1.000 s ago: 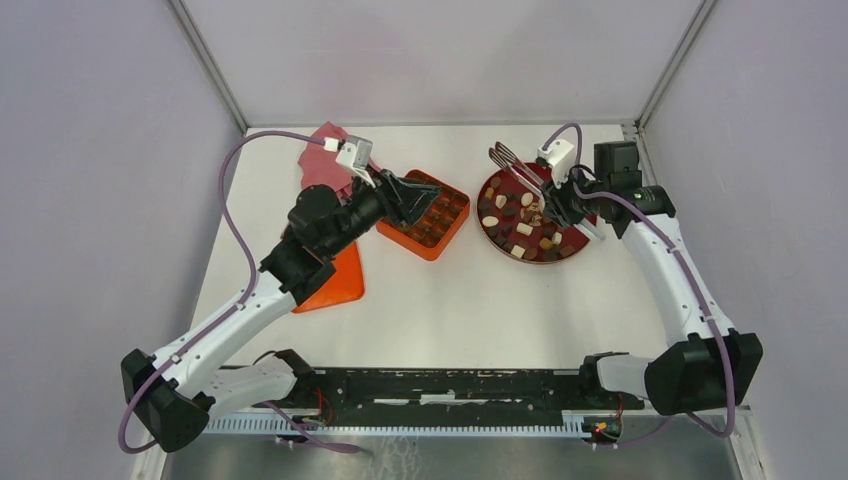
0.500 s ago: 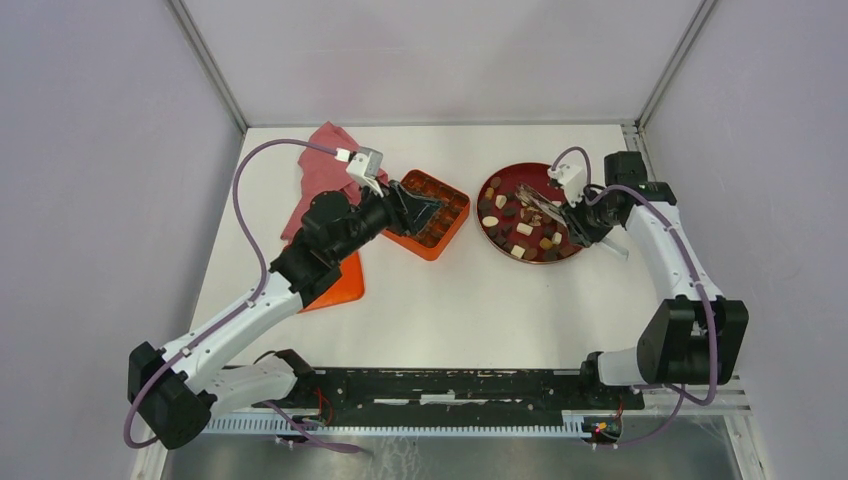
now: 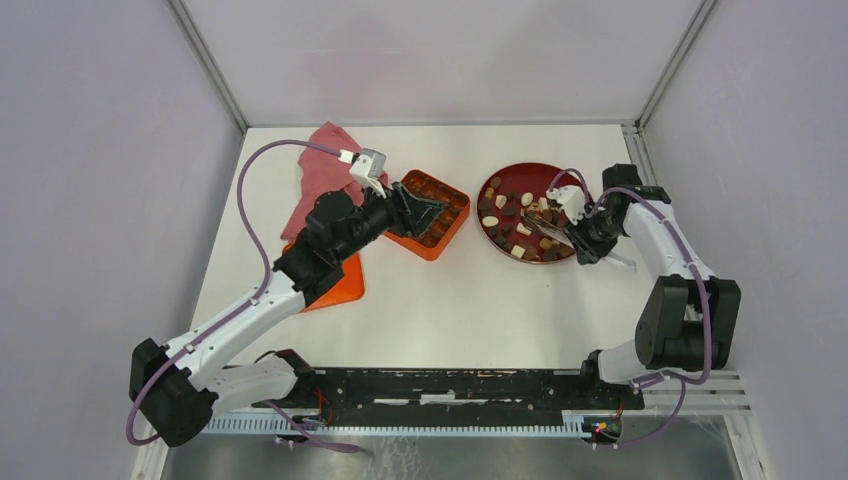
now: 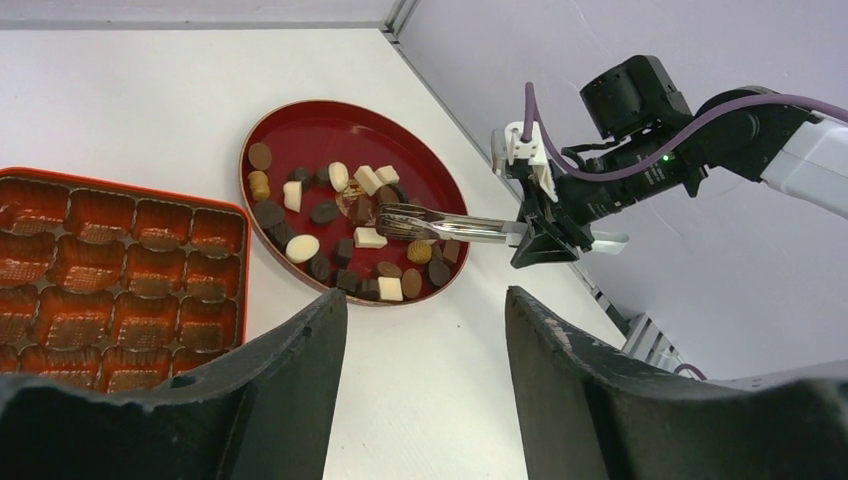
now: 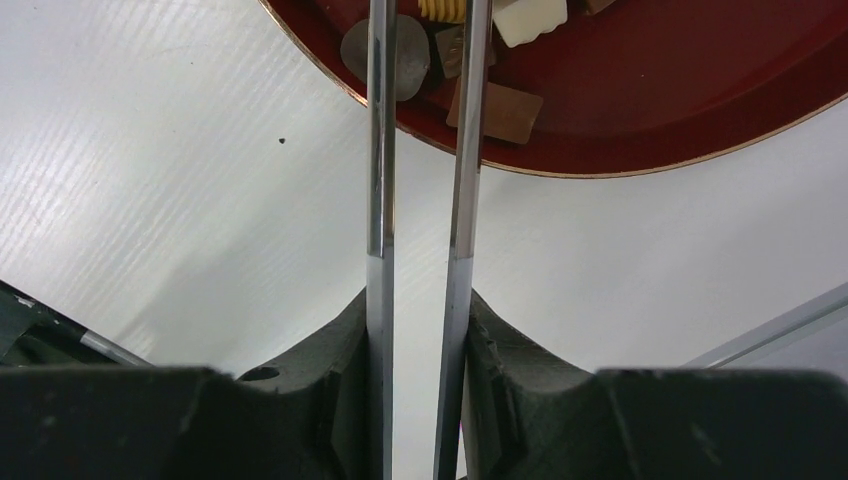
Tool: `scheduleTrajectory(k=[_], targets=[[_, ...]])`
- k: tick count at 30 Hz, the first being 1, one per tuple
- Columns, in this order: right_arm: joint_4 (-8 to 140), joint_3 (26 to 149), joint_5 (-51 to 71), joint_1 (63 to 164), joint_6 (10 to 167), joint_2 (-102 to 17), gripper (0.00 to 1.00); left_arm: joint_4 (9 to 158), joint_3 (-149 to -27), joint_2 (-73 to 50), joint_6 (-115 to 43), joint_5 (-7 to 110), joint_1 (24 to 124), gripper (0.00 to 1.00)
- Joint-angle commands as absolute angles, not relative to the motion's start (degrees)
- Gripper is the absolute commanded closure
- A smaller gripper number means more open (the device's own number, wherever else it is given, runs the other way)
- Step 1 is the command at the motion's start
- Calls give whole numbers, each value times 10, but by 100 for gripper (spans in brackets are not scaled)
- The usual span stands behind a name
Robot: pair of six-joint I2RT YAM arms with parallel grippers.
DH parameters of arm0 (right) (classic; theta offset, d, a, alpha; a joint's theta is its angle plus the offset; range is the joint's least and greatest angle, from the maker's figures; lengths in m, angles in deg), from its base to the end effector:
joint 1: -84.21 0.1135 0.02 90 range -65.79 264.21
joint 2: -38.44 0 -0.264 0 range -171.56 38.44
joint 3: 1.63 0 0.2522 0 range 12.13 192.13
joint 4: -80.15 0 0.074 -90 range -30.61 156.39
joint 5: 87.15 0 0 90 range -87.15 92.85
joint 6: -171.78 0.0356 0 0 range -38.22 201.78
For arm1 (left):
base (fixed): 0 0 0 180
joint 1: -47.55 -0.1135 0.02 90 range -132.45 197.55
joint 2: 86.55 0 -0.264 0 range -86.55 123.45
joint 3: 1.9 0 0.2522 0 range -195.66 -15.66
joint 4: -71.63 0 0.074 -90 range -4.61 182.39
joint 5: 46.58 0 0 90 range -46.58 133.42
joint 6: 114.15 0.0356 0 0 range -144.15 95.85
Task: Pack the chocolate
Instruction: Pick up the fake chocolate from the plate.
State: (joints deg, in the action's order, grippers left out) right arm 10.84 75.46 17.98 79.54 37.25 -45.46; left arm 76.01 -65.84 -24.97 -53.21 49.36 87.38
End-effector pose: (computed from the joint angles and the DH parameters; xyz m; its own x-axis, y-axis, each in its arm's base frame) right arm 0.2682 -0.0126 0.2409 -0.7011 -0.6220 -0.3487 -0.6670 0.7450 0.0124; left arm 0.1940 -0.1666 0.3522 -0.3717 -0.3191 -0.8718 0.6131 0.6207 -0.4886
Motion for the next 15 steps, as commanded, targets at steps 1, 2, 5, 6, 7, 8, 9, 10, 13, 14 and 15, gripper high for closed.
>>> scheduleTrajectory(k=[1,2,5,6,7,8,9,10,13,14,15], targets=[[103,764,161,793,347,-466,64,767,-664,-250,-530,468,873,32],[102,765,159,793,346,-470,64,773,-665,-251,-531,461,873,27],[101,770,153,793,343,-477,63,778,-663,-258,-535,445,873,21],[100,772,151,793,342,-480,62,778,-662,-260,-535,442,873,20],[98,774,151,793,342,-482,62,778,-660,-262,-536,439,873,19],[97,774,150,793,341,-484,62,779,-659,-263,-536,436,873,19],[97,775,148,793,340,-487,61,779,-659,-263,-537,436,873,19],[99,775,145,793,340,-489,61,779,-658,-263,-538,436,873,19],[103,780,138,793,339,-491,60,779,-659,-260,-539,437,873,19],[104,783,138,793,339,-492,60,779,-659,-259,-539,436,873,19],[104,787,137,793,339,-493,60,779,-660,-258,-538,438,873,19]])
